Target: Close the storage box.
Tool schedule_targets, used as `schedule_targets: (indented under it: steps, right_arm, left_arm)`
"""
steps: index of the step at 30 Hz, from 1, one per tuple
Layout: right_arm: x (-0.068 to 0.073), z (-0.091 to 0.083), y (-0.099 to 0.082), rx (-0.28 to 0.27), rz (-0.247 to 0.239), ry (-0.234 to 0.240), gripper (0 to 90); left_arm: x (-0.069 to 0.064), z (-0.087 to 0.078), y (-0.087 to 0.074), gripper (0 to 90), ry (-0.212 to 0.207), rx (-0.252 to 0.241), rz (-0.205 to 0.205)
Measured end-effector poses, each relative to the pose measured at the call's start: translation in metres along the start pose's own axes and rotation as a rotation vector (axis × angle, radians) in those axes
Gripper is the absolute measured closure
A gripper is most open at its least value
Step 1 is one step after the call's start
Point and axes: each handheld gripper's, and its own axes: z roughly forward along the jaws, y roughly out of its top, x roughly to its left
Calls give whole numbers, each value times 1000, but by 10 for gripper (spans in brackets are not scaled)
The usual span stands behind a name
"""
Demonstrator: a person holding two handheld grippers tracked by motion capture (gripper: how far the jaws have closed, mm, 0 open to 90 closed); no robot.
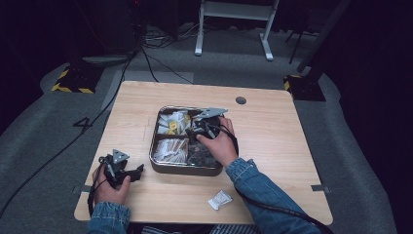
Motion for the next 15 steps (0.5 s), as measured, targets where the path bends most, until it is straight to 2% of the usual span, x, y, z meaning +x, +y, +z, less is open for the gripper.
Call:
schedule_targets:
  steps: [5, 15]
  right_arm:
    - [-10, -19, 0, -20, 30, -7, 461]
    - [-27, -55, -2, -29, 37, -22, 451]
  left_arm:
    - [0, 2, 1, 157, -9, 5, 5]
    - [1, 4, 4, 127, -11, 12, 15]
